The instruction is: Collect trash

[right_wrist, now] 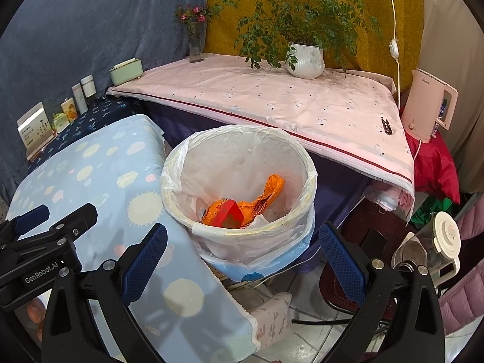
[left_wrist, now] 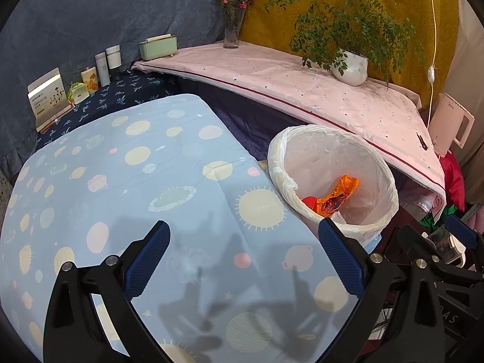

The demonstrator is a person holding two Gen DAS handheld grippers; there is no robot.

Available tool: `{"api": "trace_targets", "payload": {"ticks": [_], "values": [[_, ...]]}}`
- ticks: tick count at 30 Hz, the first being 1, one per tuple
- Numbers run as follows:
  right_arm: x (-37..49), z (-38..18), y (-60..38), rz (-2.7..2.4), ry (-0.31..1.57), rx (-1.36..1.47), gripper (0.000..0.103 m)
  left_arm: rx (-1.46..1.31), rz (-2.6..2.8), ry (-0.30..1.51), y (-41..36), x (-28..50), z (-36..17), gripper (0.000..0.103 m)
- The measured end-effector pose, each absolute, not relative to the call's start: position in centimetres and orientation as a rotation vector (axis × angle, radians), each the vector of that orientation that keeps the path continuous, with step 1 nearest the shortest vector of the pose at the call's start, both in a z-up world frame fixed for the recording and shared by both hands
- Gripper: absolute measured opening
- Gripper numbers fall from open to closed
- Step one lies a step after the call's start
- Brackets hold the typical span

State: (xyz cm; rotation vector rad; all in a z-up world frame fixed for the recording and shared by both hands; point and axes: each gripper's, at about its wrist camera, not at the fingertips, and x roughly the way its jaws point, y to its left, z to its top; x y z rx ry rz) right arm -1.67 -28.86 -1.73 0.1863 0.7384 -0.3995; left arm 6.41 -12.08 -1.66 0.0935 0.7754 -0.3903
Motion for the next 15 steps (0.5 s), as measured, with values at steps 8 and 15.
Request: {"api": "trace_targets", "payload": {"ticks": [8,15], "values": [[-1.69,-1.78,-28.88,-0.400,0.737,0.188,0.097,0.098,-0.399,0.775,-12.25,6.30,-1.67,0.094],[-1.71,-1.88,-28.89,-0.400,0.739,0.189,0.097,0.089,-0.411,0.775,-12.36,6.44,-1.68,0.094]]}}
